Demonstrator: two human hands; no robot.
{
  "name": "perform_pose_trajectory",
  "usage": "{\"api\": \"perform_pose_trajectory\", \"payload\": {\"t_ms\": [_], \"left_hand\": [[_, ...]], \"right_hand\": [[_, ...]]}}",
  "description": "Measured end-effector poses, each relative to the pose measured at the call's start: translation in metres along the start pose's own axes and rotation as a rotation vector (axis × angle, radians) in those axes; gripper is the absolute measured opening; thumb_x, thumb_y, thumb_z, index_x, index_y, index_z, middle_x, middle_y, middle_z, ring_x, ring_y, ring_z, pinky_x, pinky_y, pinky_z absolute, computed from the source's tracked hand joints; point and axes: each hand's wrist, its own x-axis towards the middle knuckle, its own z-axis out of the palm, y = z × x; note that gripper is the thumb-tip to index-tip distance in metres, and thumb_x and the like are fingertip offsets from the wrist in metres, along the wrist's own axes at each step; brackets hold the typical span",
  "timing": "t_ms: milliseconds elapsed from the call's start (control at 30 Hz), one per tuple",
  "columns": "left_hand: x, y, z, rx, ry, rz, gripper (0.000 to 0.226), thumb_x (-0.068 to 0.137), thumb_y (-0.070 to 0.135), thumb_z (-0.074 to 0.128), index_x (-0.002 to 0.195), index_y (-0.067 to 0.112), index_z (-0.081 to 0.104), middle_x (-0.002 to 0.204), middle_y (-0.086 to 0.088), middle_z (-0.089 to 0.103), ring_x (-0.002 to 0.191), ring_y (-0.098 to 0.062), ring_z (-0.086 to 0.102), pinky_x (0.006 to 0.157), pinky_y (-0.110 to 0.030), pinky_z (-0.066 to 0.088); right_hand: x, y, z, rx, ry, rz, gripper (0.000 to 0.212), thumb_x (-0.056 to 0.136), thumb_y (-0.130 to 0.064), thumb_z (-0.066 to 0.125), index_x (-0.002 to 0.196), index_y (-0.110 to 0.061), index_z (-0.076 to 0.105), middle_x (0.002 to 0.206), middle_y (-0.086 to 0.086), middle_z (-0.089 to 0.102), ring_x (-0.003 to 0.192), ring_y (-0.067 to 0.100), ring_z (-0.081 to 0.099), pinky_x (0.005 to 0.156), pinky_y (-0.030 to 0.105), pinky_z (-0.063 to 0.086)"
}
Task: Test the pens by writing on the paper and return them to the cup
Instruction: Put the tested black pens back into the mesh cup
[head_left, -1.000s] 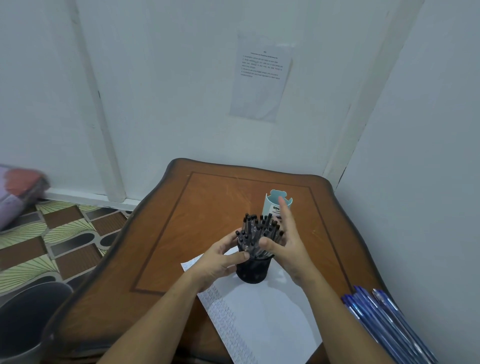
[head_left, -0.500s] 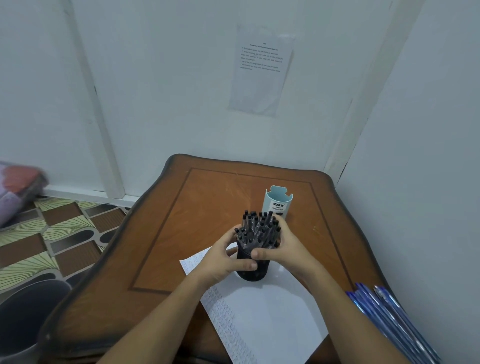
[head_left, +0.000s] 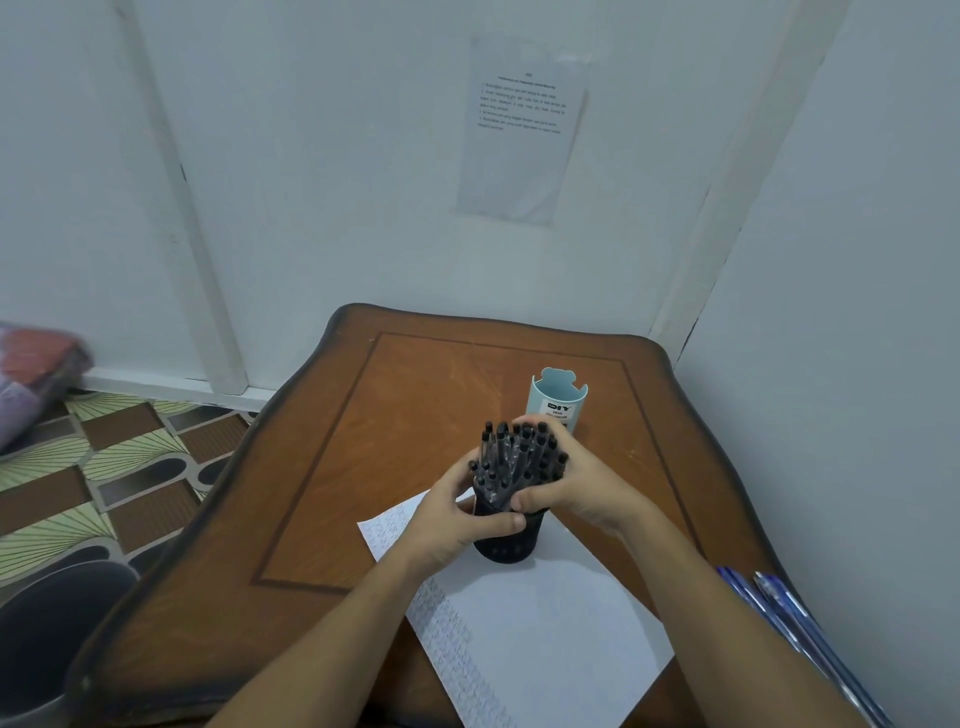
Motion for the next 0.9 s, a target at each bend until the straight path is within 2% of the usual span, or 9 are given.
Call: {"api": "perform_pose_trajectory", "payload": {"t_ms": [167,267,333,400,533,633,700,800,900], "left_hand": [[0.003,0.002,-0.001,0.024,-0.014,0.014,0.069,0.066,0.013,0.086,0.126,0.032,0.058,0.118,0.006,0.066,0.117,-0.01,0.057,0.106,-0.047,0.044],[0.004,0.002,0.0,0.013,-0.015,0.021,0.067,0.067,0.008,0.085,0.124,0.032,0.06,0.117,0.006,0.067,0.116,-0.011,0.058,0.106,-0.045,0.044],[0.003,0.002,-0.001,0.002,-0.02,0.029,0.066,0.069,0.007,0.085,0.123,0.033,0.06,0.116,0.006,0.067,0.116,-0.014,0.06,0.104,-0.044,0.046],[0.003,0.002,-0.001,-0.009,-0.024,0.032,0.065,0.071,0.006,0.084,0.126,0.03,0.059,0.117,0.003,0.067,0.114,-0.019,0.062,0.101,-0.042,0.048],[0.003,0.003,-0.001,-0.019,-0.036,0.053,0.068,0.073,0.002,0.082,0.131,0.025,0.055,0.124,0.0,0.066,0.117,-0.02,0.061,0.097,-0.034,0.051],[0.003,0.003,0.0,-0.053,-0.038,0.052,0.073,0.069,-0.013,0.078,0.13,0.019,0.056,0.118,-0.005,0.068,0.112,-0.022,0.064,0.092,-0.032,0.053],[0.004,0.003,-0.001,-0.04,-0.028,0.037,0.073,0.067,-0.012,0.079,0.128,0.021,0.057,0.114,-0.003,0.069,0.11,-0.018,0.064,0.087,-0.027,0.052],[0.006,0.002,-0.004,-0.006,-0.032,0.029,0.065,0.066,0.002,0.084,0.122,0.025,0.06,0.111,0.003,0.069,0.11,-0.014,0.062,0.089,-0.027,0.05],[0.006,0.003,-0.004,0.002,-0.028,0.009,0.065,0.064,0.012,0.087,0.121,0.028,0.06,0.111,0.006,0.069,0.113,-0.01,0.06,0.097,-0.032,0.049]], "right_hand": [[-0.007,-0.014,-0.015,-0.021,-0.131,0.048,0.081,0.064,0.01,0.077,0.129,-0.033,0.056,0.125,0.001,0.062,0.118,0.019,0.06,0.097,0.039,0.054],[-0.015,-0.02,-0.018,0.034,-0.138,0.099,0.101,0.061,-0.017,0.087,0.146,-0.04,0.038,0.136,-0.011,0.051,0.126,0.014,0.051,0.101,0.029,0.047],[-0.023,-0.026,-0.007,-0.003,-0.025,0.103,0.119,0.053,-0.042,0.093,0.151,-0.041,0.025,0.132,-0.019,0.046,0.125,0.006,0.049,0.1,0.026,0.044],[-0.03,-0.03,0.016,-0.127,0.146,0.091,0.126,0.051,-0.056,0.091,0.153,-0.037,0.02,0.129,-0.02,0.05,0.125,0.005,0.049,0.1,0.024,0.044],[-0.026,-0.025,0.064,-0.614,0.528,0.117,0.128,0.048,-0.08,0.074,0.153,-0.035,0.015,0.148,-0.008,0.037,0.135,0.017,0.029,0.112,0.04,0.031],[-0.018,-0.016,0.067,-0.564,0.61,0.018,0.107,0.054,-0.066,0.08,0.143,-0.034,0.031,0.137,-0.008,0.043,0.121,0.014,0.03,0.107,0.035,0.034],[-0.015,-0.013,0.059,-0.495,0.568,-0.022,0.093,0.058,-0.05,0.083,0.137,-0.034,0.038,0.128,-0.01,0.044,0.117,0.012,0.031,0.103,0.034,0.038],[-0.015,-0.013,0.037,-0.371,0.38,-0.034,0.082,0.065,-0.028,0.083,0.134,-0.042,0.043,0.128,-0.01,0.045,0.123,0.011,0.037,0.104,0.036,0.041],[-0.015,-0.015,0.008,-0.132,0.125,-0.029,0.1,0.06,-0.013,0.088,0.135,-0.057,0.04,0.137,0.0,0.049,0.123,0.015,0.055,0.104,0.043,0.049]]}}
